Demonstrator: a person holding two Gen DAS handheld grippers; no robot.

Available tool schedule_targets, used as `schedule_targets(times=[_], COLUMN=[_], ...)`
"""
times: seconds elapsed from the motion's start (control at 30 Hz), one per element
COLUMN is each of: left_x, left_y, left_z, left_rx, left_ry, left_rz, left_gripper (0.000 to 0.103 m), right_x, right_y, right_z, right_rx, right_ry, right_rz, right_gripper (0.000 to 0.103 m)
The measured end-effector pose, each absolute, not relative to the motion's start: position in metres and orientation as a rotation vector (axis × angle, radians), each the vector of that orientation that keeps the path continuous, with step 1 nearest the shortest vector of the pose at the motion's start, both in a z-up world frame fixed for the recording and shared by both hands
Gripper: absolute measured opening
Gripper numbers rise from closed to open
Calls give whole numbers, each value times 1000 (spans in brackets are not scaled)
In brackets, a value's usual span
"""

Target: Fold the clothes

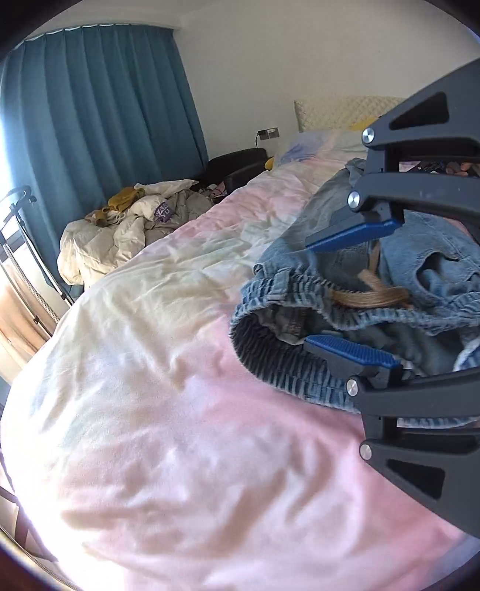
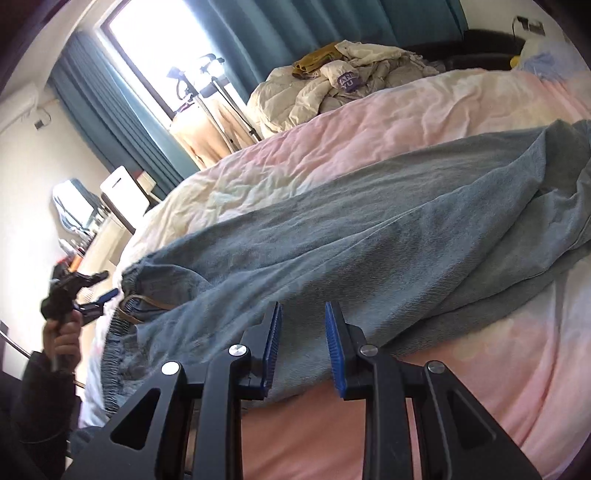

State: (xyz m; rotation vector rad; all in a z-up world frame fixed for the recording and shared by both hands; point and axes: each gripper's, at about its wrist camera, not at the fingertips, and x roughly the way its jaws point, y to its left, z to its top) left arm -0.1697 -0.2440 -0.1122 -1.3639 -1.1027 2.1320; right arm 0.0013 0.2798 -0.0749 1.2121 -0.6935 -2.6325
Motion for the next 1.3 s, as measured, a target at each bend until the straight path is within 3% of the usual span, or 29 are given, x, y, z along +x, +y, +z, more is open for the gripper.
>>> schedule_targets(times=[0.33,0.47,0.87,1.0,1.3], left_x=[-242,-246,-281,-316,-371], left_y=[-209,-199,-196,-192,-160], left_z=[-151,-138,-32,-14,-83], left_rx=[-1472,-1473,-1257,-1208,-1356], left_ry=[-1125,-994,-1057,-1102,-931], left_rz=[2033,2175,2386,2450,2568], left_gripper=[46,17,15,15,15], right_x=[-28,-30,-17,-17,-40], right_y=[291,294,301,313,332], right_z=[-99,-100,-78,-80,-97], right_rx=[1244,1242,1153,1125,1128], right_ry=[-845,-862,-802,-872,-929], right_rz=[-2574,-2591,-2713,-2716,-2732], right_gripper=[24,26,26,26,26])
